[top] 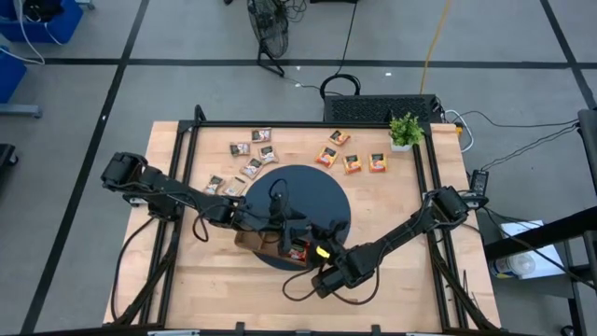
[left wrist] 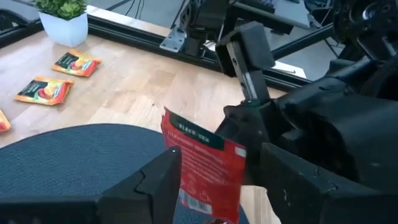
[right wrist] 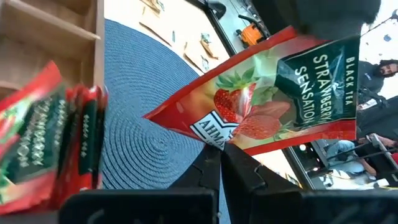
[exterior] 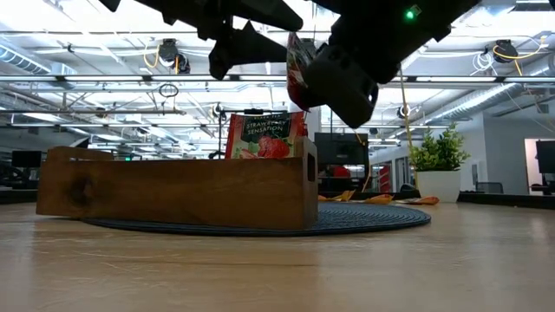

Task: Pick & Place Tea
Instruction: Put the red tea bag into the right section of the wooden organizer

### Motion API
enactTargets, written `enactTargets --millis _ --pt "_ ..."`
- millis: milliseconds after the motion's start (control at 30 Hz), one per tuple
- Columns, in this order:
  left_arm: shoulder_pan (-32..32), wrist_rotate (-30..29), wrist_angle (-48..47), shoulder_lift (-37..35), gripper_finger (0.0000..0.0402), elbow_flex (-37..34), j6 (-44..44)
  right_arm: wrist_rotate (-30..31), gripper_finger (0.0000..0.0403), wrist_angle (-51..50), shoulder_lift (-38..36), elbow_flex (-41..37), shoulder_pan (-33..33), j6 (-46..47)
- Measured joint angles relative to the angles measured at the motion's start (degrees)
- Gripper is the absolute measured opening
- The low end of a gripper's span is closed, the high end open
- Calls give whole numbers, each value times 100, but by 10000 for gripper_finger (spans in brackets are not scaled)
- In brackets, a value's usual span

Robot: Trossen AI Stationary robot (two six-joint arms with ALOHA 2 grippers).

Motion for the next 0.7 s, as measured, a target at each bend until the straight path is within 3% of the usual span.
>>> enactTargets --millis 267,433,567,700 --pt "168 -2 -15 0 219 0 -82 -4 0 640 0 -2 -2 -602" --pt "177 -2 -72 0 198 0 -33 -7 0 642 0 -2 -2 -618" --pt "177 -2 -164 0 148 0 55 -9 0 640 0 -2 -2 -618" --pt "177 138 -221 -1 66 0 182 -13 0 603 0 -2 17 -512"
